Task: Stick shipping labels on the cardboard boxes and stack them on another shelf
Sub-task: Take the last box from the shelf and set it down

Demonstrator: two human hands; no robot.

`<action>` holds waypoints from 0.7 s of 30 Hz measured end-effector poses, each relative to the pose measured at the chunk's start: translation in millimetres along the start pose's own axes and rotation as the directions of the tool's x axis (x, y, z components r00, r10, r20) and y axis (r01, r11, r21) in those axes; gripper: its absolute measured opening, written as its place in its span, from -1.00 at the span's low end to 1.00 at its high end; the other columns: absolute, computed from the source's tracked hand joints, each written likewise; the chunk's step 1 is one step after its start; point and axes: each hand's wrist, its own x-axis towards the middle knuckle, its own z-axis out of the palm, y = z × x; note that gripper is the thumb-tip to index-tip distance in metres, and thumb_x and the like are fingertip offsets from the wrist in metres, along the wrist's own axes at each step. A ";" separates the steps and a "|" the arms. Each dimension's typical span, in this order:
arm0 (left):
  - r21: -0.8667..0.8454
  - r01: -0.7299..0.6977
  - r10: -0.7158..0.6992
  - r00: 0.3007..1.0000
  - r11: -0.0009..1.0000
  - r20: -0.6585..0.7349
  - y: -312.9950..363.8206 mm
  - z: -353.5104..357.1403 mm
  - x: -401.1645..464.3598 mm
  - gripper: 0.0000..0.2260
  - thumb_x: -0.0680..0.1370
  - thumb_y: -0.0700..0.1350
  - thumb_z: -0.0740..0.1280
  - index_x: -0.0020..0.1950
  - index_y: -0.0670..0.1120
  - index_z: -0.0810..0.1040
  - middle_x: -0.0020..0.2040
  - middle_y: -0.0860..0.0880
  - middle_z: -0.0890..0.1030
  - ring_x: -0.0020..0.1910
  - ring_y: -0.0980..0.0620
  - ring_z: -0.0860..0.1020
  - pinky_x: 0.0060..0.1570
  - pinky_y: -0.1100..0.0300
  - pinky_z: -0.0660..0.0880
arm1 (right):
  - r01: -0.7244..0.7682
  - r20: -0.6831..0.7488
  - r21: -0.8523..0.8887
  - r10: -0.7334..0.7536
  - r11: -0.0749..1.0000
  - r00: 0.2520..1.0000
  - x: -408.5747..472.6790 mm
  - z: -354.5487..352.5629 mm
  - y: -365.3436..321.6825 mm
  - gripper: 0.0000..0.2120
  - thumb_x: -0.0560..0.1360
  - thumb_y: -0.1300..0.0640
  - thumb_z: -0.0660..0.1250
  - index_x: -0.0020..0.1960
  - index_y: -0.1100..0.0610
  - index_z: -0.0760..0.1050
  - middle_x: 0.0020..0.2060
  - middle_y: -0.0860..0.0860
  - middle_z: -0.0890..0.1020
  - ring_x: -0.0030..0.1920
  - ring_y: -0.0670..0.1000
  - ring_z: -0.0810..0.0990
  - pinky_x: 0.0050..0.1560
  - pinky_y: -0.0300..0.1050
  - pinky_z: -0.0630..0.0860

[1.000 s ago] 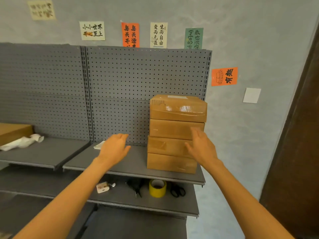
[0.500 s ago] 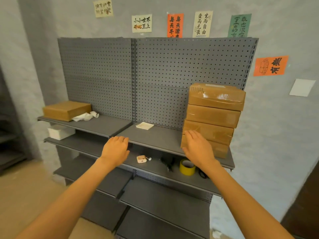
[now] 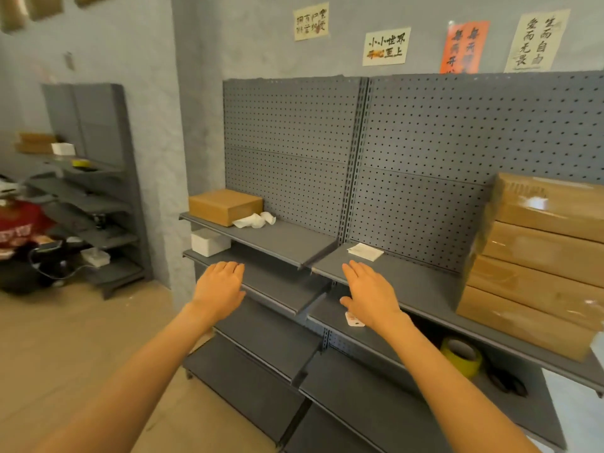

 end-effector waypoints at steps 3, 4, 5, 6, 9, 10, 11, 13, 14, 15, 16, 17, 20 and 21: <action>-0.029 0.089 -0.090 0.996 0.996 -0.001 -68.3 0.3 19.5 -0.57 0.56 0.00 0.24 0.39 -0.13 0.32 0.35 -0.10 0.43 0.32 -0.09 0.39 0.25 0.05 0.40 | 0.052 -0.064 0.031 -0.050 0.998 0.997 56.9 -2.9 -42.7 -0.30 0.57 -0.02 0.26 0.55 0.17 0.01 0.54 0.10 0.10 0.53 0.09 0.07 0.49 -0.04 0.11; -0.042 0.112 -0.113 0.994 0.993 -0.005 -88.4 0.6 25.7 -0.59 0.56 -0.02 0.24 0.37 -0.13 0.33 0.34 -0.10 0.43 0.31 -0.09 0.39 0.23 0.04 0.43 | 0.068 -0.089 0.034 -0.065 0.997 0.994 74.7 -3.7 -56.6 -0.30 0.57 -0.03 0.26 0.55 0.17 0.01 0.54 0.10 0.10 0.53 0.09 0.07 0.50 -0.04 0.10; -0.052 0.129 -0.130 0.991 0.990 -0.012 -106.6 1.5 30.8 -0.59 0.56 -0.02 0.24 0.37 -0.13 0.33 0.34 -0.10 0.43 0.31 -0.10 0.40 0.22 0.03 0.44 | 0.083 -0.109 0.035 -0.079 0.996 0.991 91.1 -3.9 -70.3 -0.30 0.57 -0.03 0.25 0.55 0.17 0.00 0.54 0.10 0.09 0.53 0.09 0.07 0.50 -0.04 0.09; -0.057 0.138 -0.139 0.990 0.989 -0.015 -122.6 3.0 35.1 -0.58 0.56 -0.02 0.24 0.38 -0.13 0.33 0.36 -0.10 0.43 0.32 -0.10 0.39 0.24 0.04 0.43 | 0.095 -0.122 0.040 -0.090 0.995 0.988 106.4 -3.0 -83.6 -0.31 0.57 -0.03 0.25 0.55 0.17 0.00 0.54 0.10 0.09 0.53 0.09 0.07 0.50 -0.04 0.09; -0.023 0.134 -0.134 0.991 0.991 -0.005 -160.8 14.8 44.5 -0.53 0.56 0.02 0.25 0.42 -0.14 0.29 0.39 -0.10 0.40 0.35 -0.10 0.37 0.30 0.07 0.37 | 0.109 -0.124 0.065 -0.100 0.992 0.987 141.9 10.8 -116.4 -0.31 0.57 -0.03 0.26 0.55 0.18 0.02 0.54 0.11 0.10 0.53 0.09 0.07 0.49 -0.03 0.11; -0.008 0.135 -0.135 0.991 0.991 0.002 -171.5 20.9 47.0 -0.51 0.56 0.02 0.25 0.43 -0.14 0.28 0.40 -0.10 0.39 0.36 -0.09 0.36 0.32 0.07 0.35 | 0.107 -0.111 0.072 -0.098 0.992 0.989 151.6 18.7 -125.6 -0.30 0.56 -0.03 0.26 0.55 0.17 0.02 0.54 0.11 0.10 0.53 0.09 0.07 0.49 -0.03 0.12; -0.003 0.142 -0.142 0.990 0.990 0.016 -181.7 28.5 49.2 -0.50 0.57 0.03 0.25 0.45 -0.13 0.26 0.41 -0.10 0.38 0.37 -0.08 0.35 0.32 0.08 0.33 | 0.104 -0.087 0.077 -0.098 0.992 0.991 160.5 27.6 -134.0 -0.30 0.56 -0.04 0.26 0.55 0.17 0.02 0.54 0.11 0.10 0.53 0.09 0.07 0.49 -0.03 0.13; -0.009 0.160 -0.159 0.986 0.987 0.057 -198.8 46.0 52.0 -0.48 0.57 0.03 0.24 0.47 -0.13 0.22 0.43 -0.09 0.36 0.39 -0.08 0.33 0.33 0.09 0.31 | 0.105 -0.026 0.081 -0.103 0.991 0.994 176.3 46.9 -148.3 -0.29 0.56 -0.04 0.27 0.55 0.16 0.01 0.54 0.10 0.09 0.53 0.09 0.07 0.48 -0.02 0.14; -0.012 0.162 -0.161 0.984 0.987 0.082 -206.5 55.5 53.7 -0.47 0.57 0.04 0.24 0.48 -0.13 0.20 0.43 -0.09 0.35 0.40 -0.08 0.32 0.34 0.09 0.30 | 0.108 0.005 0.082 -0.109 0.991 0.994 184.0 56.4 -154.8 -0.28 0.56 -0.04 0.28 0.56 0.16 0.00 0.54 0.10 0.08 0.53 0.10 0.07 0.47 -0.02 0.15; -0.011 0.163 -0.161 0.981 0.987 0.107 -214.4 65.1 56.4 -0.46 0.57 0.04 0.23 0.48 -0.13 0.18 0.44 -0.09 0.33 0.40 -0.08 0.32 0.34 0.10 0.30 | 0.111 0.033 0.081 -0.114 0.991 0.993 191.9 65.0 -160.8 -0.28 0.55 -0.04 0.28 0.55 0.15 0.00 0.54 0.10 0.08 0.53 0.10 0.06 0.47 -0.01 0.16; -0.010 0.163 -0.161 0.979 0.987 0.127 -222.3 74.4 60.4 -0.45 0.58 0.05 0.23 0.49 -0.14 0.16 0.45 -0.09 0.32 0.40 -0.08 0.31 0.34 0.10 0.30 | 0.112 0.054 0.081 -0.117 0.990 0.992 200.9 72.8 -166.4 -0.28 0.55 -0.03 0.29 0.55 0.15 0.01 0.54 0.11 0.08 0.53 0.11 0.06 0.46 -0.01 0.16; -0.008 0.167 -0.164 0.976 0.986 0.144 -230.5 83.1 65.4 -0.43 0.58 0.05 0.23 0.50 -0.14 0.14 0.46 -0.09 0.31 0.41 -0.08 0.30 0.35 0.10 0.29 | 0.112 0.069 0.081 -0.118 0.990 0.991 210.5 79.5 -171.6 -0.28 0.55 -0.03 0.29 0.55 0.15 0.01 0.54 0.10 0.08 0.53 0.11 0.07 0.46 -0.01 0.17; -0.016 0.179 -0.174 0.971 0.984 0.166 -255.9 105.4 87.0 -0.41 0.57 0.05 0.23 0.51 -0.13 0.11 0.47 -0.09 0.29 0.43 -0.09 0.28 0.38 0.09 0.27 | 0.122 0.092 0.083 -0.130 0.989 0.987 246.8 97.1 -185.9 -0.29 0.54 -0.02 0.30 0.55 0.15 0.03 0.54 0.10 0.11 0.53 0.10 0.09 0.45 -0.03 0.18; -0.010 0.179 -0.175 0.970 0.984 0.166 -265.1 111.0 96.9 -0.41 0.57 0.06 0.23 0.51 -0.13 0.12 0.47 -0.09 0.29 0.42 -0.09 0.28 0.38 0.09 0.27 | 0.128 0.093 0.084 -0.136 0.988 0.986 261.6 101.9 -190.5 -0.30 0.55 -0.02 0.29 0.54 0.16 0.04 0.54 0.10 0.11 0.52 0.10 0.09 0.44 -0.03 0.19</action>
